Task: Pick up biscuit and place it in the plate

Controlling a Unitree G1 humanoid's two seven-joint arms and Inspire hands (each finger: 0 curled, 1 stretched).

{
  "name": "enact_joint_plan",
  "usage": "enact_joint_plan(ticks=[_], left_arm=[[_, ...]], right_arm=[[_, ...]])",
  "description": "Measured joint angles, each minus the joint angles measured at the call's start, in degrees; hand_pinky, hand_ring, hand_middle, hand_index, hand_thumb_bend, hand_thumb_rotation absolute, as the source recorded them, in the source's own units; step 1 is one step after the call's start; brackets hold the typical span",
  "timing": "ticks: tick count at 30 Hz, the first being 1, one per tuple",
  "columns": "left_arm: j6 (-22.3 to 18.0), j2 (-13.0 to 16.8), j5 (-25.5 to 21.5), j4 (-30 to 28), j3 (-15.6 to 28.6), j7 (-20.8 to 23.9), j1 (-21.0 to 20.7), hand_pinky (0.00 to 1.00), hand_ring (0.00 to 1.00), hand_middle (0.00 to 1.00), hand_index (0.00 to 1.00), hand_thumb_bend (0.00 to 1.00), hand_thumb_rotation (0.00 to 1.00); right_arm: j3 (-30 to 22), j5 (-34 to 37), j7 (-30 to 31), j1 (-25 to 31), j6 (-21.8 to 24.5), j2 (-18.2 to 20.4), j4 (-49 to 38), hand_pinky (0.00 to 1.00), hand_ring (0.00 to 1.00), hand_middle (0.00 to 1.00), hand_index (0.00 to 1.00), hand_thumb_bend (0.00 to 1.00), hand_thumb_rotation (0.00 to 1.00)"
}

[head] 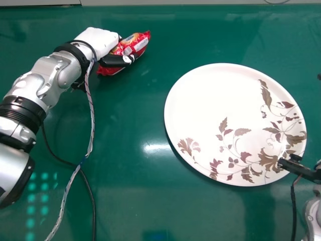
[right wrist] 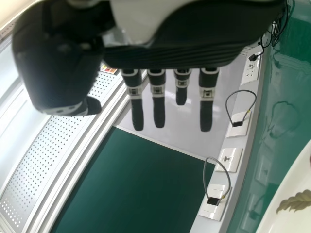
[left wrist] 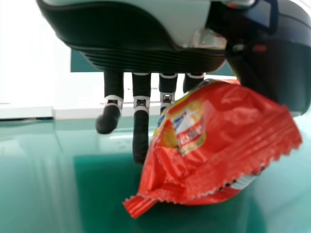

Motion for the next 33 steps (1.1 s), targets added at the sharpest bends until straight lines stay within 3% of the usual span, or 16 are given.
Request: enact_joint_plan(ticks=[7,16,23,27,29,31,33], left_arm=[[-2.5,2.7,-2.3,-18.7,4.7,-1.2,7.1,0.13,0.42,0.48,0.48,0.49,0.0],[0.0,2.6,-5.1,-36.3,9.8,-6.2,13.6,0.11,0.42,0.47,0.49,0.49,0.0],[-4.2,0.8,-6.8,-43.0,10.2,-6.5,16.0,0.12,0.41,0.46,0.5,0.49,0.0],[-6.2,-1.4,-8.1,-44.7,10.1,-7.4,16.5,0.19,0.38,0.43,0.53,0.48,0.0],[-6.8,-1.9,-7.7,-45.7,9.5,-8.9,16.5,0.23,0.41,0.47,0.5,0.49,0.0],[-6.7,-2.9,-6.6,-46.4,8.7,-10.3,16.5,0.24,0.41,0.43,0.52,0.49,0.0],[-6.4,-4.6,-6.6,-46.5,8.2,-10.8,16.5,0.31,0.46,0.47,0.46,0.49,0.0]], right_arm=[[0.2,-0.5,0.1,-0.2,0.4,-0.2,0.0,0.71,0.82,0.84,0.81,0.51,0.47],[1.2,-2.1,0.1,-0.2,0.9,-0.1,0.0,0.71,0.82,0.84,0.8,0.56,0.53],[1.9,-2.5,0.1,-0.2,1.0,0.3,-0.2,0.72,0.82,0.84,0.79,0.57,0.53],[2.6,-3.1,0.1,-0.3,1.7,0.6,-1.1,0.73,0.83,0.85,0.79,0.56,0.53],[2.9,-3.3,0.0,-0.3,1.8,0.7,-1.1,0.73,0.83,0.85,0.79,0.55,0.53],[3.1,-3.5,0.0,-0.4,1.9,0.7,-1.1,0.73,0.83,0.85,0.8,0.55,0.53],[3.2,-3.5,0.0,-0.6,1.9,0.7,-1.1,0.72,0.82,0.84,0.8,0.55,0.52]])
